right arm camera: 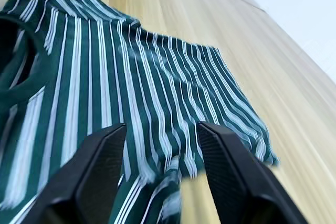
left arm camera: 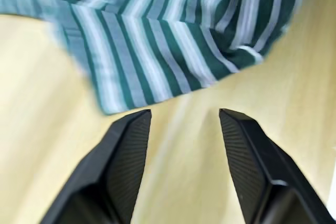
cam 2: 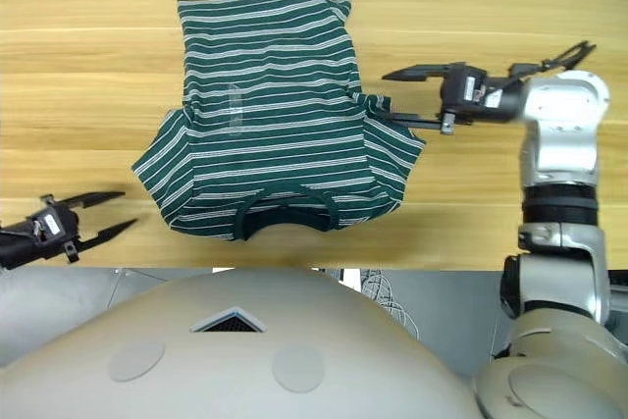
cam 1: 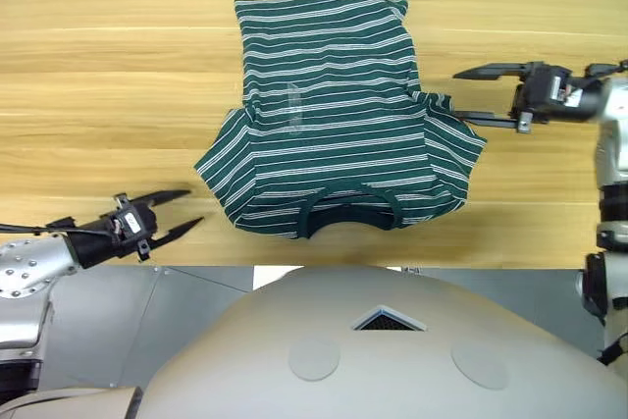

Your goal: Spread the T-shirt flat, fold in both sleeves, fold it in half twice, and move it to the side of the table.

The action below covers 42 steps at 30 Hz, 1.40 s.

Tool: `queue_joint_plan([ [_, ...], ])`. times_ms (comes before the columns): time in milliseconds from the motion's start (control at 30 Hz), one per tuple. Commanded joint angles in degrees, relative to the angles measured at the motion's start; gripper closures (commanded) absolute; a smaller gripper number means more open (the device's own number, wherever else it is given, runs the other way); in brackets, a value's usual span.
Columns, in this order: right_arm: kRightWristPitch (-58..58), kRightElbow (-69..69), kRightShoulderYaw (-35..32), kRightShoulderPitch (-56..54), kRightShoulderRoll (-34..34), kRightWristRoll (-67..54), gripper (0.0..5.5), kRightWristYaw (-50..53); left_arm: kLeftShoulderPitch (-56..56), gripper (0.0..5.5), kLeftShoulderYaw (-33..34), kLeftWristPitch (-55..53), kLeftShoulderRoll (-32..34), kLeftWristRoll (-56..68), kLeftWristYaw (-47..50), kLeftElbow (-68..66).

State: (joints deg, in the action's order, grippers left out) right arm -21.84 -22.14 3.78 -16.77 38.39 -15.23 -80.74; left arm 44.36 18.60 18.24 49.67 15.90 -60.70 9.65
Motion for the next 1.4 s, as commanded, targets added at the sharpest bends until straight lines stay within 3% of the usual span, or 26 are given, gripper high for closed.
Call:
queue_joint_plan([
  [33,0.9,-7.5,6.5,-7.4,-6.4,5.7,2.98,1.2,-2.1,3.23,4.0,-0.6,-2.8,5.6,0.3,-3.8],
  [200,0.1,-14.4,11.1,-10.9,-10.9,8.0,2.98,-2.2,-5.2,3.23,3.2,-11.3,-15.1,12.4,13.3,-1.5],
  [367,1.3,-21.9,12.2,-14.4,-16.5,12.5,2.98,5.9,-2.5,3.23,1.9,-29.0,-24.7,25.7,24.3,5.7],
  [500,0.6,-24.7,14.3,-12.3,-15.9,15.2,2.98,4.9,-1.3,3.23,0.5,-34.2,-25.5,23.3,28.5,9.5],
  [933,-1.6,-28.2,17.3,-10.3,-13.5,18.9,2.98,5.2,-1.2,3.23,-6.9,-36.6,-27.4,14.6,29.9,9.9],
  [1400,-2.1,-25.0,17.2,-8.0,-13.0,17.7,2.98,5.0,-5.3,5.48,-6.9,-37.5,-29.3,17.4,28.5,6.0],
])
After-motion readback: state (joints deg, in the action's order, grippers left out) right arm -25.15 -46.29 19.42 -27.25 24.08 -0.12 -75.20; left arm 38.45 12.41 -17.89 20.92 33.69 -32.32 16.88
